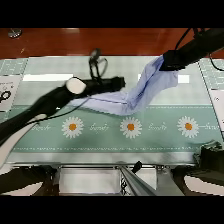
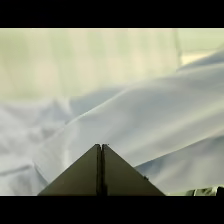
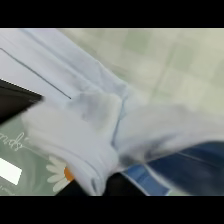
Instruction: Fold the shirts.
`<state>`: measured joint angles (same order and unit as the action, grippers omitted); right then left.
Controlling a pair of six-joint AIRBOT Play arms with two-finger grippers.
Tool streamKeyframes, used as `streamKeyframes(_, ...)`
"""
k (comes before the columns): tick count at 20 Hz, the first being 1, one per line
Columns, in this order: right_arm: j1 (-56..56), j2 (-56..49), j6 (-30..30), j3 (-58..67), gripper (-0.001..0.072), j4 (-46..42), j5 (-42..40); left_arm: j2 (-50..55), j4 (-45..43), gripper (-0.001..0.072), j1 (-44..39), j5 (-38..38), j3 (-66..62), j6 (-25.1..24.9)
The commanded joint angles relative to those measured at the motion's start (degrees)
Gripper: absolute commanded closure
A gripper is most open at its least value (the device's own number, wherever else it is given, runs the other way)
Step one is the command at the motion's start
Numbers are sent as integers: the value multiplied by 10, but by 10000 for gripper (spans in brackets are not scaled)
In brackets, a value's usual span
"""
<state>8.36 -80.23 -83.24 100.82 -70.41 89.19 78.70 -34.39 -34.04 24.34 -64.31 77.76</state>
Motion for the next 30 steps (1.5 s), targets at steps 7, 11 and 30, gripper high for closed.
streamKeyframes(7,168,-96,-27,0,691,-17,-97,-359,-112,695,265,62,0,-6)
streamKeyframes(11,227,-140,-27,0,691,-17,-165,-452,-126,694,394,159,0,-6)
streamKeyframes(30,260,-224,-73,0,267,197,-359,-489,-129,694,495,302,21,-6)
